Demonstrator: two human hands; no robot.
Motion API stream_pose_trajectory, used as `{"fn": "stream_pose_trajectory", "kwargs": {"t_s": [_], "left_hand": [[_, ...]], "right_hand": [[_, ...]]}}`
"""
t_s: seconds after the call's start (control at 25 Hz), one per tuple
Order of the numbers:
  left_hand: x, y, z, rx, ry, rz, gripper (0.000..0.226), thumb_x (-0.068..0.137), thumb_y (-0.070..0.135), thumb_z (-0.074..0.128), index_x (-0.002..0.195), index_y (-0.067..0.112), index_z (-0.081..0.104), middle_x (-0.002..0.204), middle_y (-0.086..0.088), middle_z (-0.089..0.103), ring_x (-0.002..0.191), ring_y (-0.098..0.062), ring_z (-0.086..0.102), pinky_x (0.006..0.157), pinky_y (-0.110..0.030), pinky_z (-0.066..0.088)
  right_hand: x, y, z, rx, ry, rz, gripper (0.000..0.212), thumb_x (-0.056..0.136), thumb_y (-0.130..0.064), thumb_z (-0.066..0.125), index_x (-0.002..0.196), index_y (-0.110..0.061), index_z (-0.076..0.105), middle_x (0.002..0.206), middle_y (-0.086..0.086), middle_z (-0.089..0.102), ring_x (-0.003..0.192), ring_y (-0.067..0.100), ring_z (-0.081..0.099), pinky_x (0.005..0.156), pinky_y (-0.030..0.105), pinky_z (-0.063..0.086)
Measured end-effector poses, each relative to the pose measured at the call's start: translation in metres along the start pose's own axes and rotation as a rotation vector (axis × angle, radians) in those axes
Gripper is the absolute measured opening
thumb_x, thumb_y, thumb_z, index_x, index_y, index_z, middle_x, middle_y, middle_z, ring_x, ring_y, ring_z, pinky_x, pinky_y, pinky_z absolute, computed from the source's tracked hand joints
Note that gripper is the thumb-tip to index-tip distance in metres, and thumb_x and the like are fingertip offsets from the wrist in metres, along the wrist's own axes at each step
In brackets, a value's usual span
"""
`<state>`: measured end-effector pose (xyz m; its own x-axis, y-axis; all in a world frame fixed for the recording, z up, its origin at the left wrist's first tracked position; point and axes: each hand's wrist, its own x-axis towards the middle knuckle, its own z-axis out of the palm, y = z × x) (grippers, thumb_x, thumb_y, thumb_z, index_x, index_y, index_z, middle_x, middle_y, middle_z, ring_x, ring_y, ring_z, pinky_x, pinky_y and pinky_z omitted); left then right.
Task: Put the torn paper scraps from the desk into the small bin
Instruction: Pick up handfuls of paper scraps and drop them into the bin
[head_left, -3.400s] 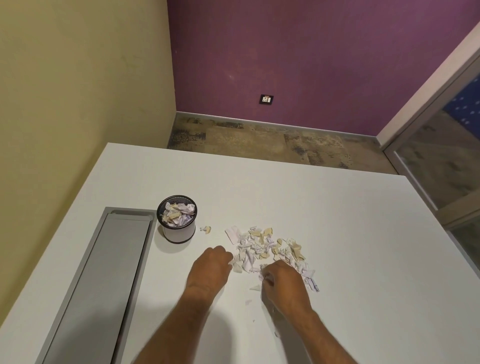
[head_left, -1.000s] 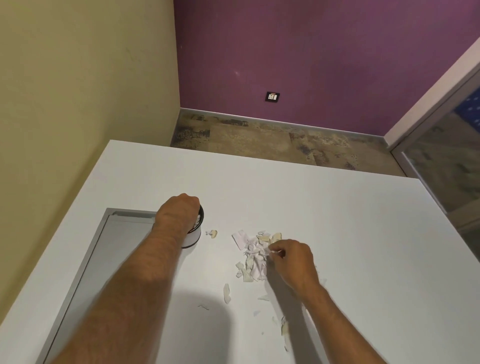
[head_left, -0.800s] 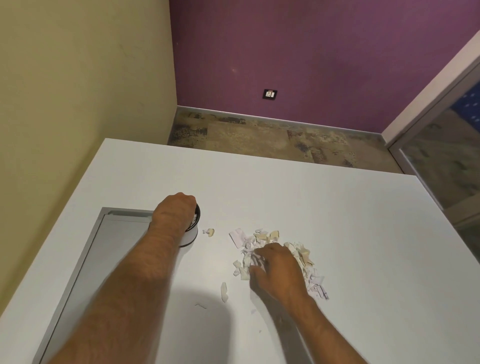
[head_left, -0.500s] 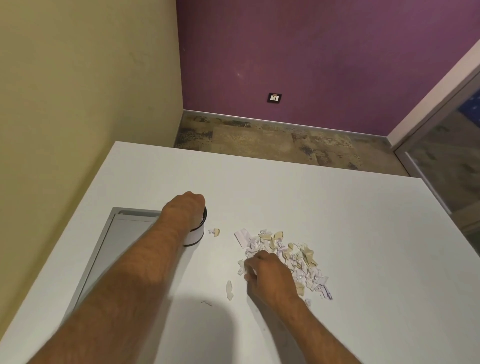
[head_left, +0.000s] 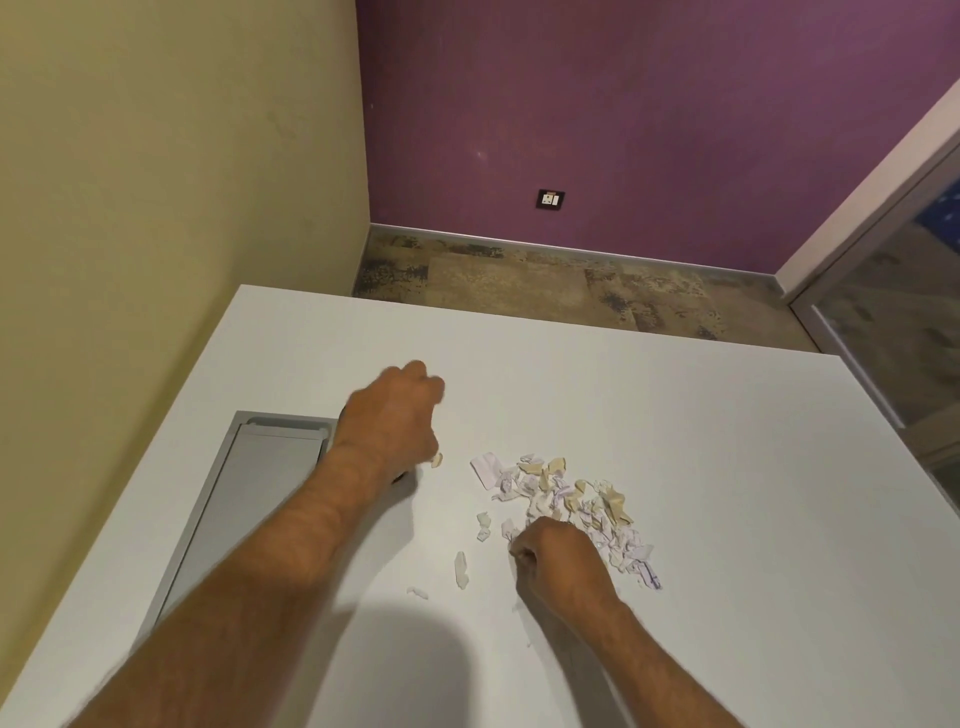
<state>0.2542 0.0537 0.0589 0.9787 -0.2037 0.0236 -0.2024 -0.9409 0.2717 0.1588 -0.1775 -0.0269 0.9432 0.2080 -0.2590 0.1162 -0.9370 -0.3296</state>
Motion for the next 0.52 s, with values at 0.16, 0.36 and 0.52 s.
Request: {"fn": "stream_pose_trajectory", "kwargs": {"t_s": [0.16, 0.36, 0.52], "left_hand": [[-0.05, 0.006, 0.047, -0.135, -0.397, 0.11, 0.062, 0.069, 0.03, 0.075, 0.124, 0.032, 0.046, 0.119, 0.005, 0.046, 0.11, -0.021, 0.053, 0.089, -0.041, 0.051], [-0.079, 0.006, 0.095, -0.102, -0.551, -0.004, 0.087, 0.055, 0.03, 0.088, 0.127, 0.027, 0.039, 0.119, 0.0, 0.038, 0.107, -0.025, 0.05, 0.086, -0.041, 0.051], [-0.08, 0.022, 0.109, -0.38, -0.463, -0.079, 0.066, 0.069, 0.02, 0.083, 0.127, 0.028, 0.052, 0.117, 0.001, 0.047, 0.107, -0.024, 0.056, 0.091, -0.032, 0.046]], "right_hand": [[-0.011, 0.018, -0.008, 0.004, 0.014, 0.024, 0.025, 0.086, -0.012, 0.057, 0.098, -0.024, 0.075, 0.105, -0.008, 0.074, 0.097, 0.013, 0.067, 0.082, 0.025, 0.052], [-0.033, 0.038, -0.008, 0.099, -0.03, 0.067, 0.025, 0.088, -0.01, 0.059, 0.101, -0.025, 0.073, 0.105, -0.01, 0.071, 0.098, 0.01, 0.065, 0.086, 0.026, 0.051], [-0.06, 0.049, -0.007, 0.256, 0.023, 0.106, 0.025, 0.081, -0.017, 0.071, 0.101, -0.032, 0.07, 0.101, -0.021, 0.067, 0.091, 0.003, 0.063, 0.083, 0.022, 0.05]]}}
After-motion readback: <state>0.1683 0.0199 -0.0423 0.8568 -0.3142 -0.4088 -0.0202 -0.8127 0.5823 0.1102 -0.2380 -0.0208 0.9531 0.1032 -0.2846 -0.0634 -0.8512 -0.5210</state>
